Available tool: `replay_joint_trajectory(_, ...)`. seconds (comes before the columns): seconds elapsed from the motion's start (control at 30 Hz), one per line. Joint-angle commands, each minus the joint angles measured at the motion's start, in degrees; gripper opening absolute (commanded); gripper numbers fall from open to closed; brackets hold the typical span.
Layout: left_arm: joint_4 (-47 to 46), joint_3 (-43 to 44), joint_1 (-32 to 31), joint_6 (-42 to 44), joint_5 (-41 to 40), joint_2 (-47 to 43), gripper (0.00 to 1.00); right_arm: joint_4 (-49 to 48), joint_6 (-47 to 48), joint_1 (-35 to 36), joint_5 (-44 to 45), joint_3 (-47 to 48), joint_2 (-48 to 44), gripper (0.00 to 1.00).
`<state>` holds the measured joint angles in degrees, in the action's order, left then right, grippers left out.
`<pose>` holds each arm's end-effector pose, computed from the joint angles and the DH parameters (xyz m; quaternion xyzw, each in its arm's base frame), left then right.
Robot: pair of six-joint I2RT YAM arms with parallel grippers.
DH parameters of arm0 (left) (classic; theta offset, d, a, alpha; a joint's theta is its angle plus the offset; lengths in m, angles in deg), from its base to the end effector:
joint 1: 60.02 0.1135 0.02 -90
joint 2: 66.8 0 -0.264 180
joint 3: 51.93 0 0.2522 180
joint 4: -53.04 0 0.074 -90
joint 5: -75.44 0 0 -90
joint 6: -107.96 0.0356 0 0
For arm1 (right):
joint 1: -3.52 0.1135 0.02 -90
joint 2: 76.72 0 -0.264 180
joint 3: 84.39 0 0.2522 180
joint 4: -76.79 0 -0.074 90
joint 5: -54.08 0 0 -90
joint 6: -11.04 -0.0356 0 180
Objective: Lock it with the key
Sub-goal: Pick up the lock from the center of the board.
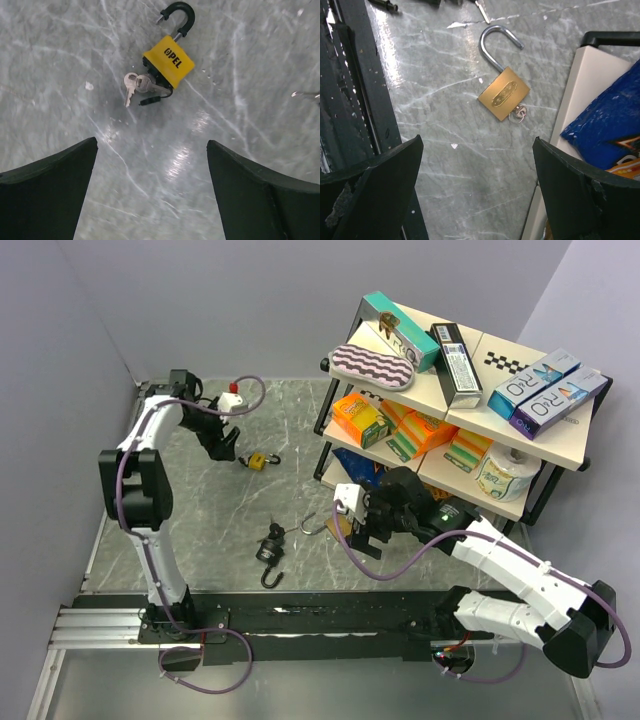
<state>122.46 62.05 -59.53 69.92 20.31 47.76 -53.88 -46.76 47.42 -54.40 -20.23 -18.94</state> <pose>0.4174 -0.0168 0.2541 0.4548 0.8238 -0.1915 0.2790 0.1426 0.1529 0.2914 -0.6083 0.6732 0.1866 0.3769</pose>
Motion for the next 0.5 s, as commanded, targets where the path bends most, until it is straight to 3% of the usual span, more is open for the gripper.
replay_joint_trajectory(0.0,5.61,4.46,-2.95,14.28,0.21,3.03,0.96,-0.42,-0.04,0.31,0.29,-0.91,-1.09,0.99)
replay_joint_trajectory(0.17,6.21,2.17,-4.97,28.05,1.42,4.53,0.96,-0.24,0.57,0.22,0.11,-1.35,-0.74,0.99)
replay_joint_trajectory(0.47,5.34,5.15,-8.22,34.25,1.25,10.50,0.96,0.11,0.49,0.31,-0.33,-0.91,0.32,0.99)
